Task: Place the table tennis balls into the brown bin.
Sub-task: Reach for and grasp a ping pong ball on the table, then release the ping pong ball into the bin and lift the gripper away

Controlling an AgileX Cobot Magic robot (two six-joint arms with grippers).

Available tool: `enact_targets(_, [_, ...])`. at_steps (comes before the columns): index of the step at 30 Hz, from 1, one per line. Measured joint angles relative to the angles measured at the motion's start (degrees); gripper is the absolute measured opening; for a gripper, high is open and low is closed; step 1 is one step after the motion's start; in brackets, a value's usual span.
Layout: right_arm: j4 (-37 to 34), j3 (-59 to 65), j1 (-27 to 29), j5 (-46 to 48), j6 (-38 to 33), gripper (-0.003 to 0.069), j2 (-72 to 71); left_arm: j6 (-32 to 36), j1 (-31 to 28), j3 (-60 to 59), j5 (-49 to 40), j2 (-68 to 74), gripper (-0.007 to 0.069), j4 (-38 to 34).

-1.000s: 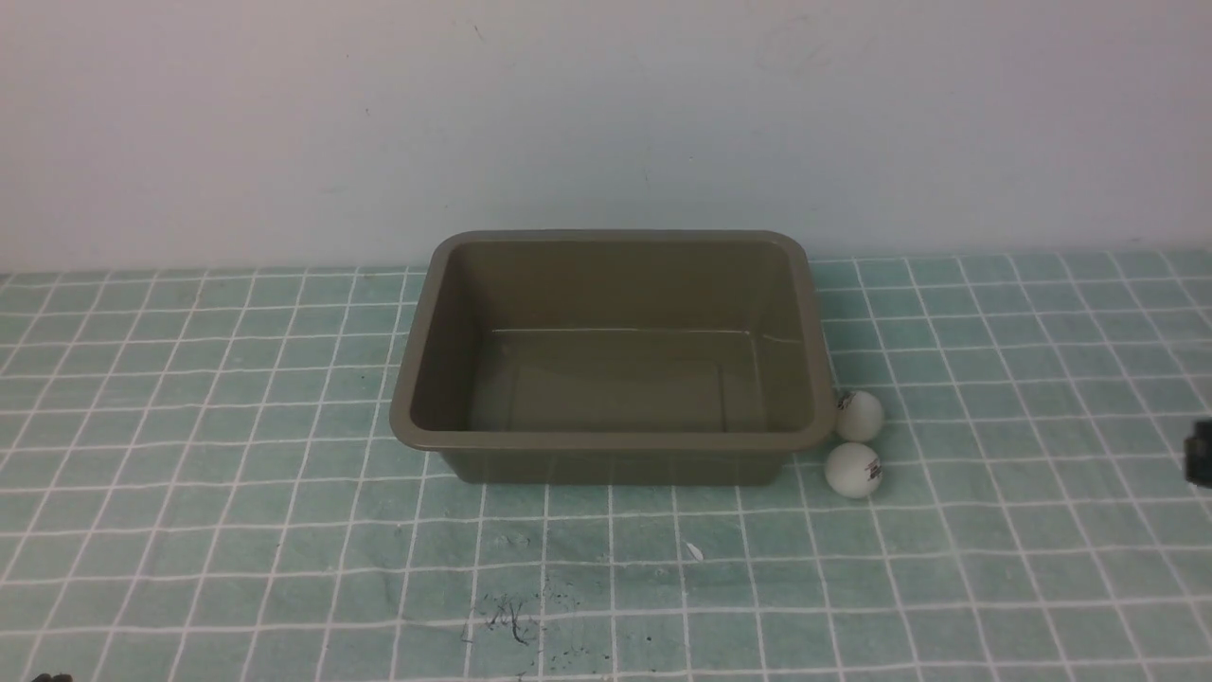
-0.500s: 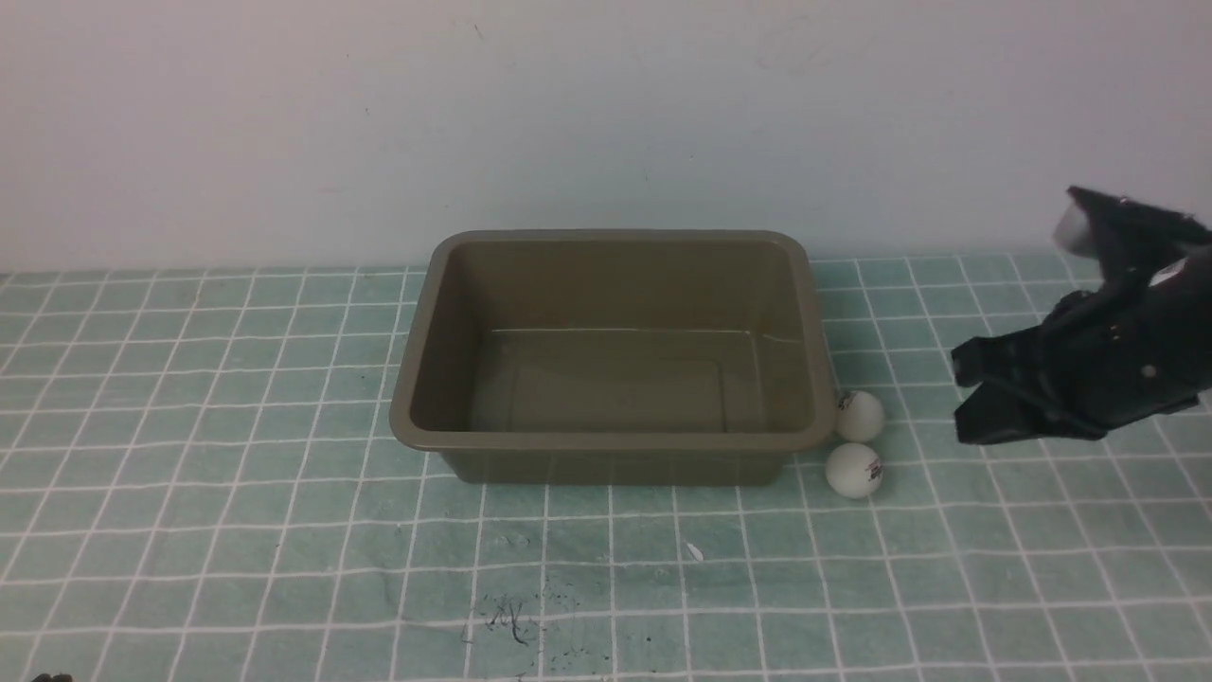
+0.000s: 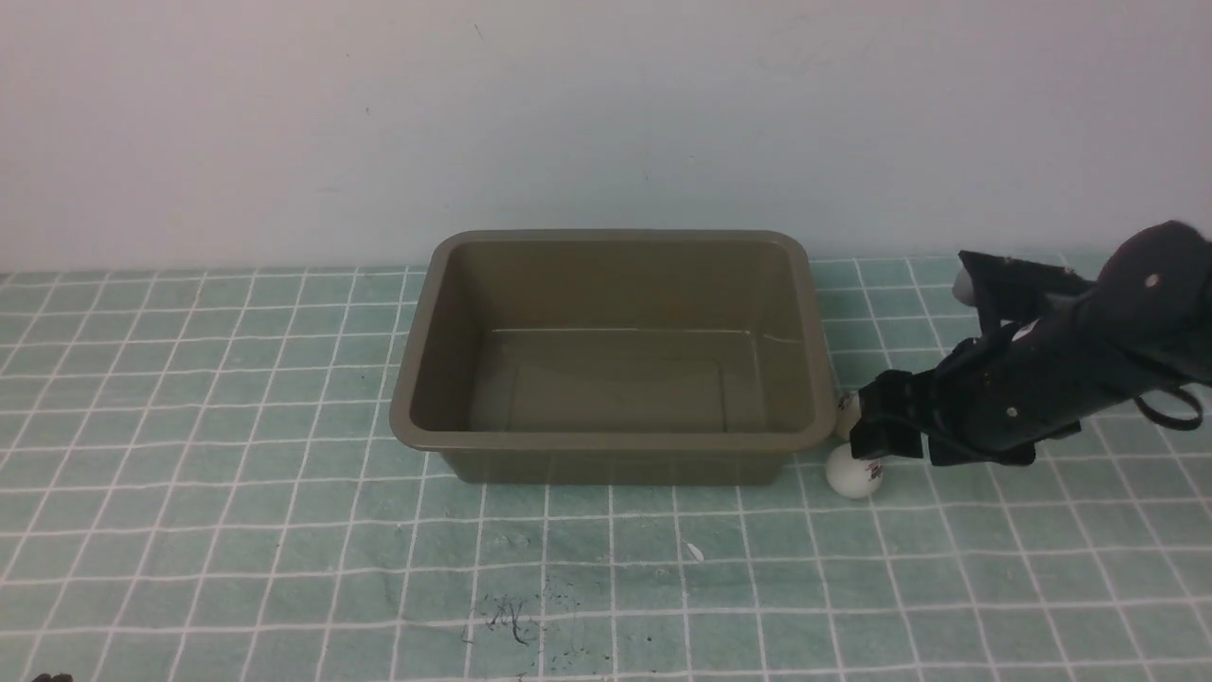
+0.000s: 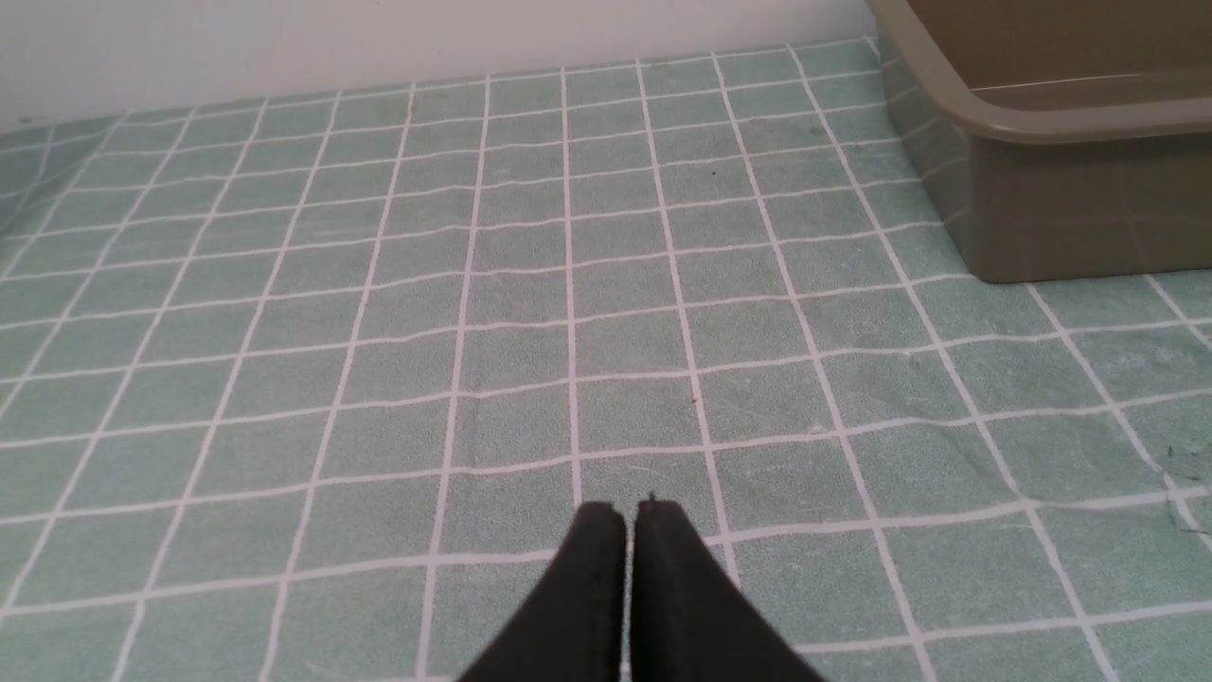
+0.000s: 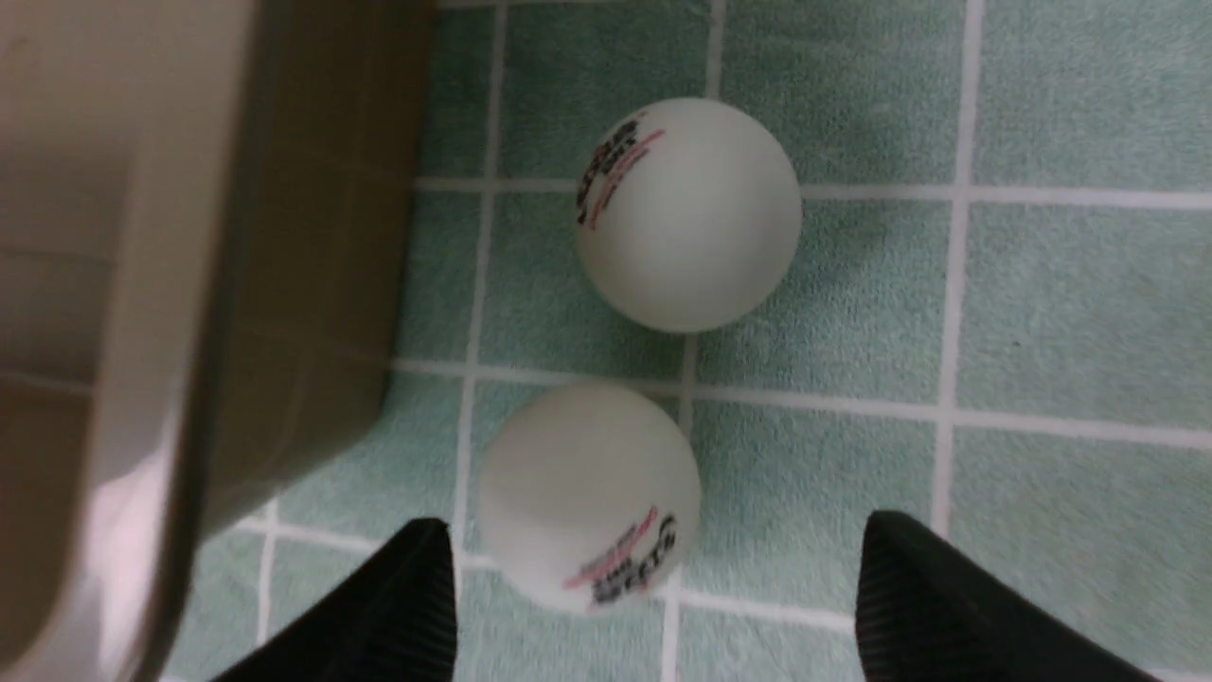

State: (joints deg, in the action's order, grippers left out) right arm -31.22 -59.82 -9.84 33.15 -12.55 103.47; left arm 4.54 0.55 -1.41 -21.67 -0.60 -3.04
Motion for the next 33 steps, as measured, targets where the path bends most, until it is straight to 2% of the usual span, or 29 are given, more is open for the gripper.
enact_targets(13, [-4.2,-1.2,-0.3,-3.1,-1.7,0.0518,5.7,0.0,0.0,0.0,0.0,0.0,-0.0005,0.0])
enact_targets(15, [-4.3,-1.2,-0.3,-3.1,-1.9,0.0491,6.1,0.0,0.0,0.0,0.0,0.0,-0.0005,0.0])
enact_targets(16, [-4.2,-1.2,-0.3,-3.0,-1.9,0.0421,6.2,0.0,0.0,0.0,0.0,0.0,-0.0005,0.0])
enact_targets(18, [-4.1,-1.3,-0.3,-2.7,-1.9,0.0347,6.2,0.0,0.0,0.0,0.0,0.0,-0.0005,0.0])
enact_targets(24, [-2.0,-1.3,0.2,3.3,-1.8,0.0363,1.5,0.0,0.0,0.0,0.0,0.0,-0.0005,0.0])
enact_targets(27, [-1.8,-1.3,0.5,7.7,0.1,0.0363,-5.1,0.0,0.0,0.0,0.0,0.0,-0.0005,0.0])
enact_targets(29, [-2.7,-1.4,-0.5,9.0,1.2,0.0363,-10.8,0.0,0.0,0.0,0.0,0.0,-0.0005,0.0])
enact_targets(33, [-3.6,-5.3,-5.8,5.7,-2.6,0.0363,-13.8,0.0,0.0,0.0,0.0,0.0,-0.0005,0.0])
